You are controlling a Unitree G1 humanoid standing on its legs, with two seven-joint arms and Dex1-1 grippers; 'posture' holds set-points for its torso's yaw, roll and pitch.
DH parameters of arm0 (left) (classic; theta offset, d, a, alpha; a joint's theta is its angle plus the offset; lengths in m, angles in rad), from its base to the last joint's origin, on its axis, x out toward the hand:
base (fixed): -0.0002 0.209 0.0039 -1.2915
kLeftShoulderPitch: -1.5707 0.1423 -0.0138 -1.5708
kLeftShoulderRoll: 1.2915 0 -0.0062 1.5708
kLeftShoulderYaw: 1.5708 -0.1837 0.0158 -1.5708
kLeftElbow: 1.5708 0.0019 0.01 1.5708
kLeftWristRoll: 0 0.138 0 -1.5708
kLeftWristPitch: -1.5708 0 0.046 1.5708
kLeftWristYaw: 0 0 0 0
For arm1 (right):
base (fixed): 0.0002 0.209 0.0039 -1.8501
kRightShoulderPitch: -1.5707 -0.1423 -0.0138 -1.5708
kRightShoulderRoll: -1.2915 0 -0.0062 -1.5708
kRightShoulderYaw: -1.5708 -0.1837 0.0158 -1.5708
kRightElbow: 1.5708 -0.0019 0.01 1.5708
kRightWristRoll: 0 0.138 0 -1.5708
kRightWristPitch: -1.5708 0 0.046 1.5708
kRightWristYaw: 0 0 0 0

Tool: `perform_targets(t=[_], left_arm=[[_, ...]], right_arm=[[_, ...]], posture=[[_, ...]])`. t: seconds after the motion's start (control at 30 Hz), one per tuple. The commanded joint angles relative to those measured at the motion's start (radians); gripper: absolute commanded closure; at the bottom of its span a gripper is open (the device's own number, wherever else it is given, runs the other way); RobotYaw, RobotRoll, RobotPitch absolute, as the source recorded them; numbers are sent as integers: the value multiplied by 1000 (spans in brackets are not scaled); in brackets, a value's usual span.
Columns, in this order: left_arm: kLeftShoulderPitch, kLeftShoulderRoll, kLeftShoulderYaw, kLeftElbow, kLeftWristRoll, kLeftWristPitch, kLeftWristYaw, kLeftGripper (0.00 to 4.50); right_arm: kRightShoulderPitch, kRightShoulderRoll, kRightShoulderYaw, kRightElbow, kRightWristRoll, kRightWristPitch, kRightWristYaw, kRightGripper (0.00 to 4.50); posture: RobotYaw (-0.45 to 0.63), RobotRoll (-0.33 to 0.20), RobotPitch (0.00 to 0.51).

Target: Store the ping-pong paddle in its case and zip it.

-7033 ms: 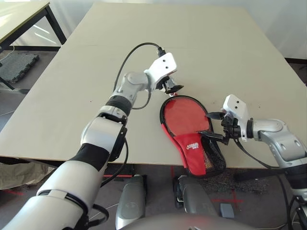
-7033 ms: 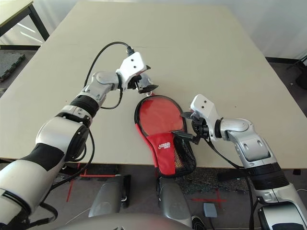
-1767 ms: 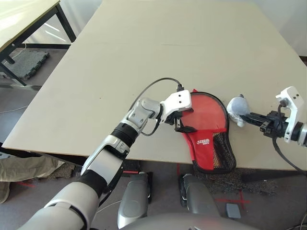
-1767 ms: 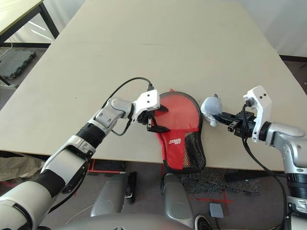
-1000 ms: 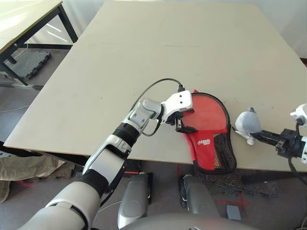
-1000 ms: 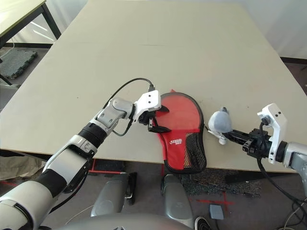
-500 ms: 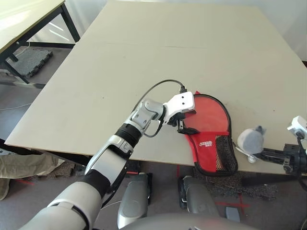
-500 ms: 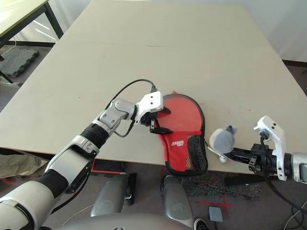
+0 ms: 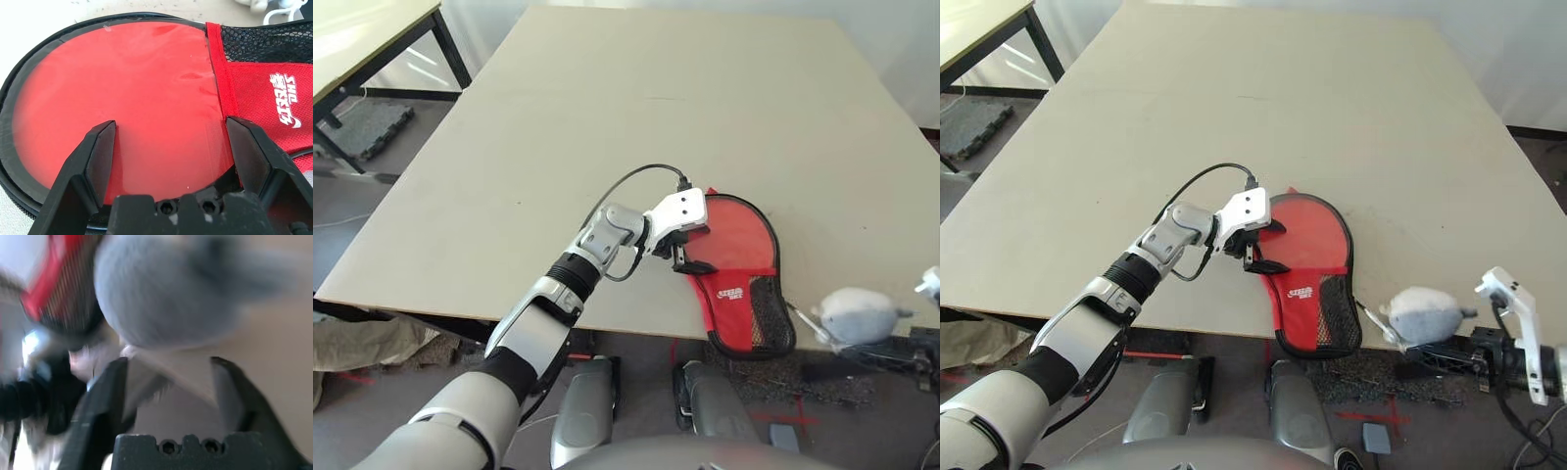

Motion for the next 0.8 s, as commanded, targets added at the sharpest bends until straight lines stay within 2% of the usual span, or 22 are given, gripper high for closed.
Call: perform_targets(t=[0.03, 0.1, 0.23, 0.4, 0.57, 0.7, 0.8], left_arm=[[31, 16, 2, -11, 21, 50, 12, 0], [38, 21, 20, -43, 9, 71, 15, 0], [66, 45, 101, -175, -57, 184, 40, 0], [106, 94, 195, -322, -126, 317, 77, 0], [163, 141, 345, -492, -244, 462, 142, 0], [208, 148, 454, -536, -274, 465, 269, 0], [259, 141, 522, -507, -252, 344, 381, 0]], right_arm=[[-77, -13, -104, 71, 33, 28, -35, 28], [-173, 3, -150, 155, 26, -6, -92, 28], [-347, 130, -146, 197, -19, -135, -261, 28], [-419, 242, -96, 205, -86, -237, -367, 28], [-500, 351, -55, 271, -181, -414, -494, 28], [-549, 404, -31, 340, -253, -550, -585, 28], [-582, 436, -28, 386, -285, -650, -633, 28]], posture=[[-16, 0, 132], [-16, 0, 132], [0, 0, 128], [24, 0, 129], [44, 0, 127], [55, 0, 124], [67, 0, 119]])
